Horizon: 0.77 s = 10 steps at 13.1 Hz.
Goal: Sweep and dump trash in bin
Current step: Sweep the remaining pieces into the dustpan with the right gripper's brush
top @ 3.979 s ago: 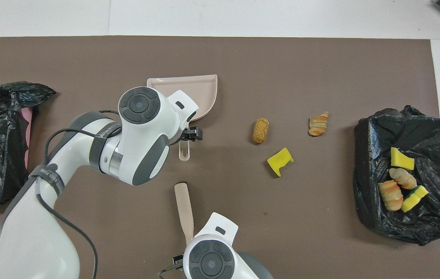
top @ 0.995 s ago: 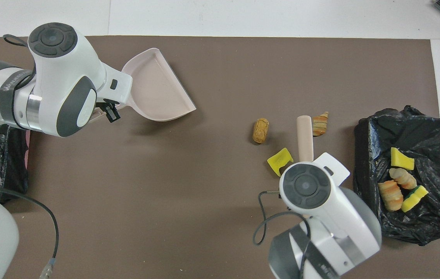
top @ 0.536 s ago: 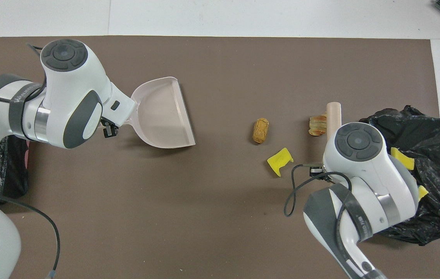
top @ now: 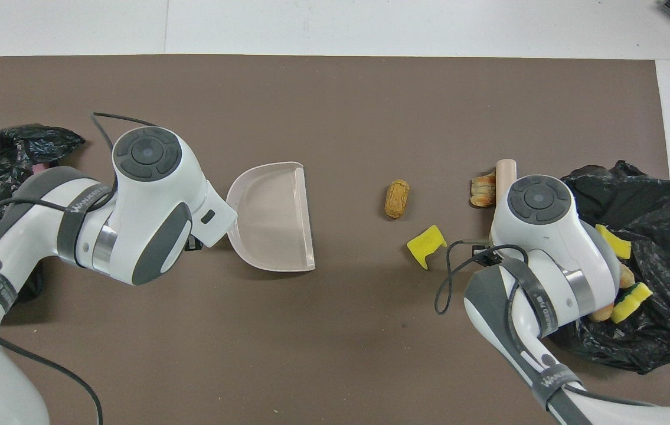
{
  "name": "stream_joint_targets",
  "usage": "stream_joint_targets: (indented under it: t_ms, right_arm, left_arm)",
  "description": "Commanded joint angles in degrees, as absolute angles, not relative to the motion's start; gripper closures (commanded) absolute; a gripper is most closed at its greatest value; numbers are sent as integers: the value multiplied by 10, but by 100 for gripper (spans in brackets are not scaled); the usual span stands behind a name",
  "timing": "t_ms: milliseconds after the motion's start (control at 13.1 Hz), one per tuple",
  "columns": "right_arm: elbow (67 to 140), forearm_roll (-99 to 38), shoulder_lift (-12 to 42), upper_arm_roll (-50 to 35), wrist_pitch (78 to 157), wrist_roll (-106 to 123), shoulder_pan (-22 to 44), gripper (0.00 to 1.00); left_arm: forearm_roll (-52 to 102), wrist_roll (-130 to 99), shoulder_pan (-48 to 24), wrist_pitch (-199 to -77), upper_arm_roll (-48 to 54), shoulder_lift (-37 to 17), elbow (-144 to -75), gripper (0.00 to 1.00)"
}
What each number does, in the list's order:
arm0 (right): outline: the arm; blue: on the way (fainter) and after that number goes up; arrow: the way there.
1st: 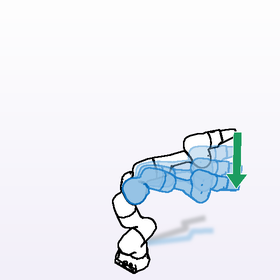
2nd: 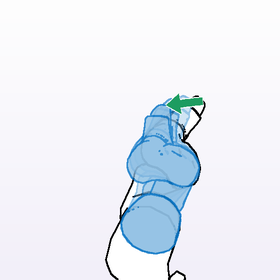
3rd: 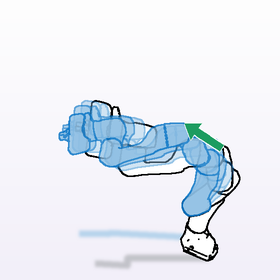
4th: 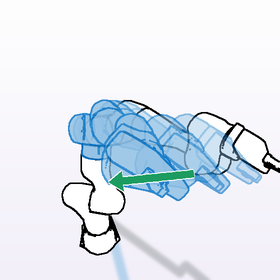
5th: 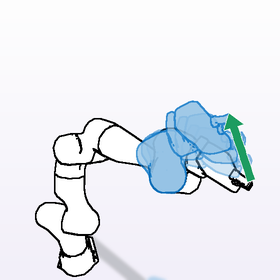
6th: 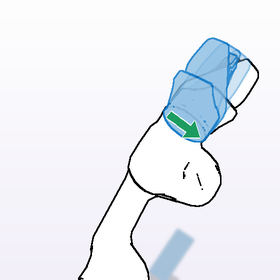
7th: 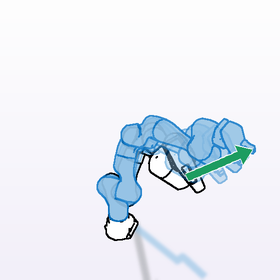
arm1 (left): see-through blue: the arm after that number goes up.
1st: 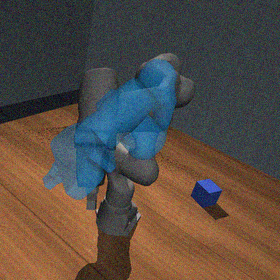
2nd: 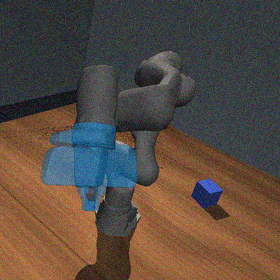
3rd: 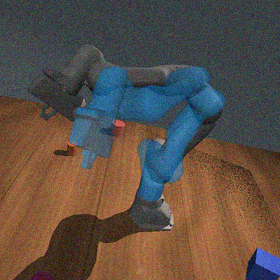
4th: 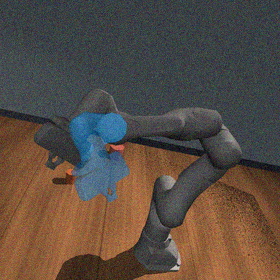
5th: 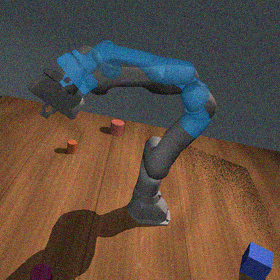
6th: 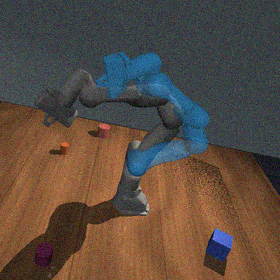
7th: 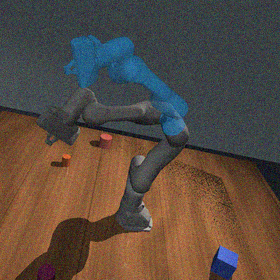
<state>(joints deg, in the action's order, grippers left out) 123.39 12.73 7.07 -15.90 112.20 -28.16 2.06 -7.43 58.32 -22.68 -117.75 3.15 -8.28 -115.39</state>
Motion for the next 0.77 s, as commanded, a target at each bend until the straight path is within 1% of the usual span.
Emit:
stream_joint_targets:
  t_ms: [0, 230, 306, 459, 689]
  right_arm:
    - [1229, 62, 83, -163, 1129, -259, 81, 100]
    - [1227, 12, 83, -163, 1156, -216, 140, 100]
    - [1226, -7, 84, -164, 1169, -184, 151, 100]
    - [1223, -52, 84, -164, 1200, -171, 196, 100]
    - [1177, -75, 91, -164, 1182, -179, 235, 100]
  left_arm:
    - [-88, 516, -258, -1201, 24, -38, -1215, 100]
    - [-89, 448, -282, -1200, 24, -13, -1251, 100]
    - [-90, 432, -291, -1201, 25, -11, -1259, 100]
    - [-91, 413, -299, -1215, 25, -11, -1271, 100]
    - [-91, 414, -299, -1228, 25, -11, -1274, 100]
